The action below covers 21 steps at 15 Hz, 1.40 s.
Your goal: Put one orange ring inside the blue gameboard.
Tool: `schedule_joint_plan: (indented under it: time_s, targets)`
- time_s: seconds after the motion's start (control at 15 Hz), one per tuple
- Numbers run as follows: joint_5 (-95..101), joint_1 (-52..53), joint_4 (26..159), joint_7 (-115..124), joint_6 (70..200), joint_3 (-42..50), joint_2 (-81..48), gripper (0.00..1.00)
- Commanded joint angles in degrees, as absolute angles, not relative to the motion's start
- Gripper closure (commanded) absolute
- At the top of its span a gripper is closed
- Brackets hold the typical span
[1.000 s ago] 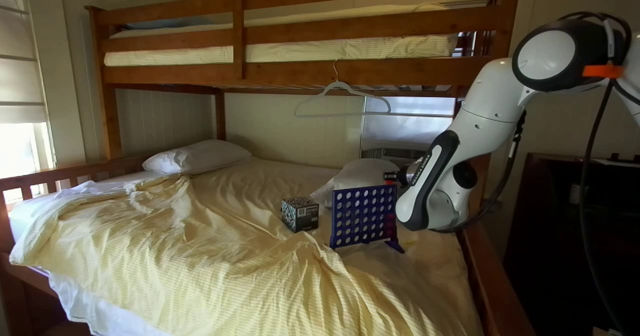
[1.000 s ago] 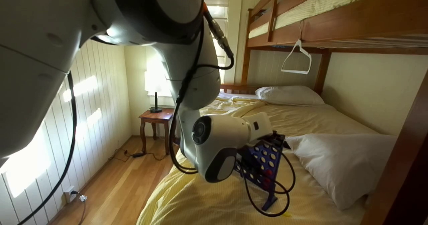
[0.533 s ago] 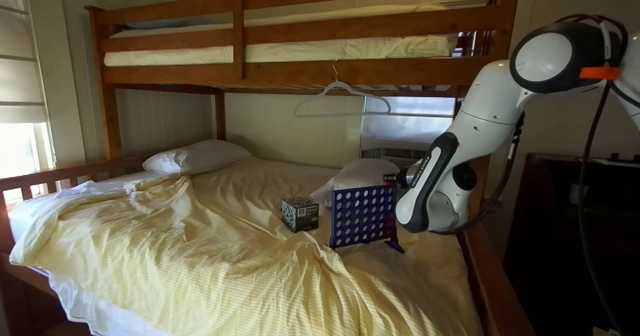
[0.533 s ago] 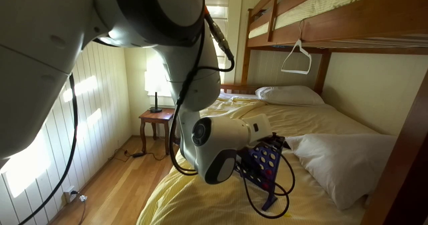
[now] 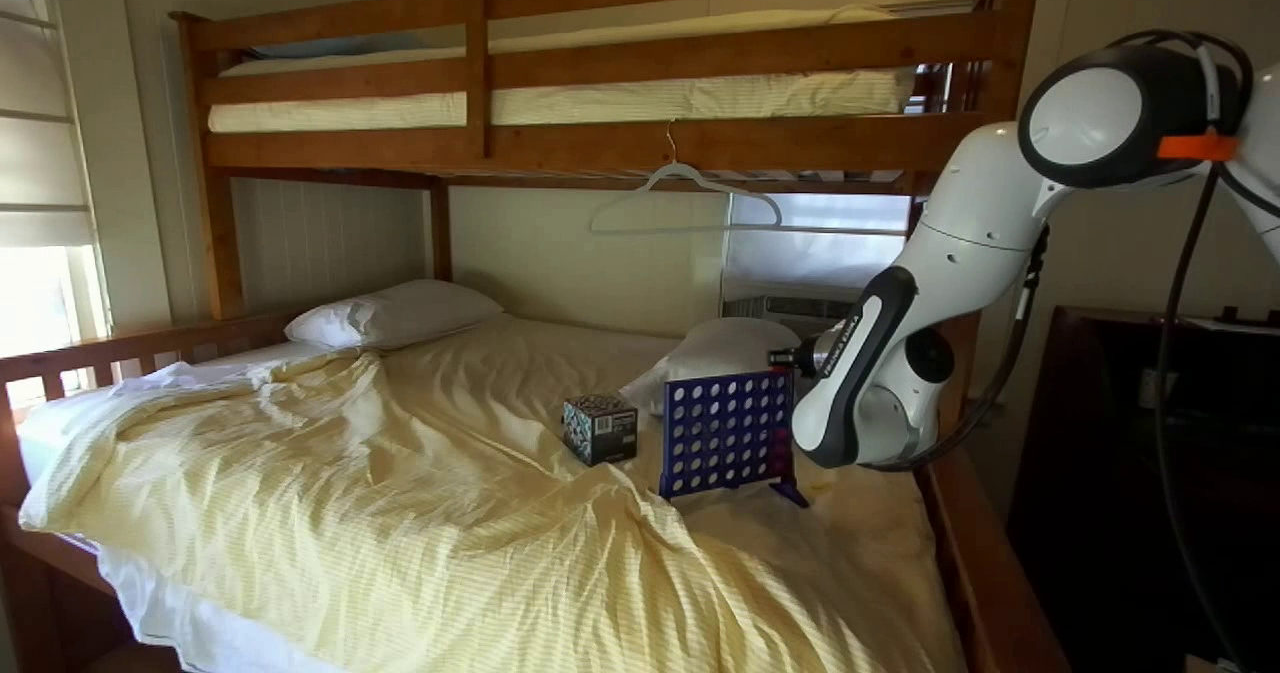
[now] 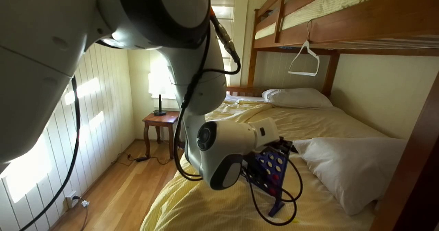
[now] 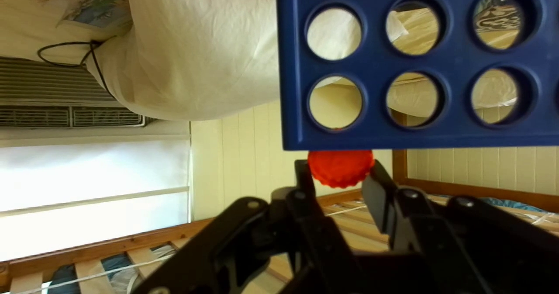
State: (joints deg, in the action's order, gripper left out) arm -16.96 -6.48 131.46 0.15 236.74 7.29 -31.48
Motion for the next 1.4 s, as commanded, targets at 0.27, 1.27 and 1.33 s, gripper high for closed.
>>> schedule_joint_plan:
  time_s: [0.27,1.27,1.33]
  targets:
    - [-17.8,-5.9,132.2,0.0,237.0,7.4,-31.4,0.91]
    - [-15.4,-6.6,136.3,2.8,240.4,6.4,-28.7,0.00]
    - [-15.1,-6.8,137.4,3.0,240.8,6.4,-28.0,0.00]
